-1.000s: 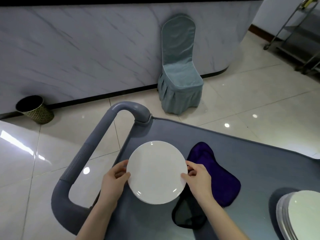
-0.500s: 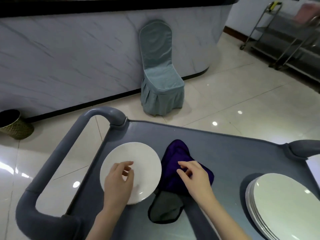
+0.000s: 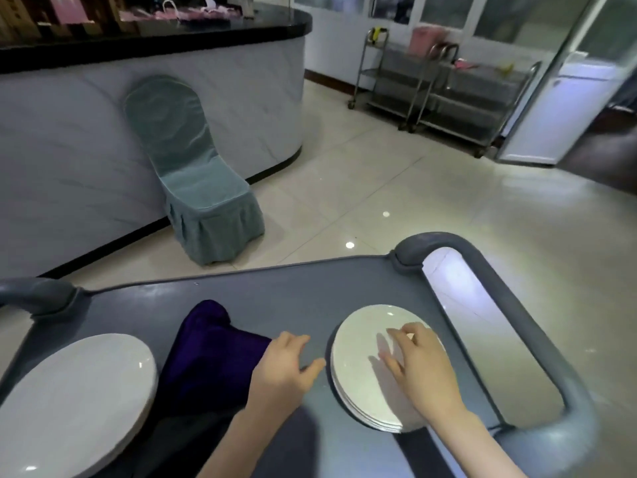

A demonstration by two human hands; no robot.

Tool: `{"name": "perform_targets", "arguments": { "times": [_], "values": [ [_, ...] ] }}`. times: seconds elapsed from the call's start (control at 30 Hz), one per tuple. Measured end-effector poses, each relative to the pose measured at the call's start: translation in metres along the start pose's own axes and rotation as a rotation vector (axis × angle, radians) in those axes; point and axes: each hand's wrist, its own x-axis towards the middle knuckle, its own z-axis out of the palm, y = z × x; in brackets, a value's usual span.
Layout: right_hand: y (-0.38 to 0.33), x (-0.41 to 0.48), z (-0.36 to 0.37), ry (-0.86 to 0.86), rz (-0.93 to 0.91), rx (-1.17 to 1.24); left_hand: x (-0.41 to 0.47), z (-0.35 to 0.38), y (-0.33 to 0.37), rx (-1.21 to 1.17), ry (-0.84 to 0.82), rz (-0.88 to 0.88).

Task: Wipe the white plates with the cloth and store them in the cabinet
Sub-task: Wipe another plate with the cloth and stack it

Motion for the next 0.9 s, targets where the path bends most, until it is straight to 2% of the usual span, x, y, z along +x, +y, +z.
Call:
{"name": "perform_targets", "arguments": {
  "times": [0.1, 0.23, 0.43, 0.5, 0.67, 0.9],
  "values": [
    [0.036, -0.001, -0.01, -0.074, 0.1, -0.038, 0.009, 0.023, 0.021, 0.08, -0.098, -0.038],
    [0.06, 0.0, -0.022, -0.215, 0.158, -0.101, 0.013, 0.037, 0.036, 0.034, -0.16, -0.079],
    [0.074, 0.001, -0.027, -0.336, 0.275, 0.137, 0.012, 0.048, 0.044, -0.099, -0.117, -0.087],
    [0.074, 0.004, -0.028, -0.35, 0.322, 0.235, 0.012, 0.05, 0.045, -0.126, -0.103, -0.106],
    [0.071, 0.012, -0.027, -0.355, 0.397, 0.281, 0.013, 0.05, 0.045, -0.27, -0.078, -0.235],
    [0.067, 0.016, -0.019, -0.273, 0.39, 0.551, 0.0, 0.026, 0.03, -0.458, -0.031, -0.268]
  ]
}}
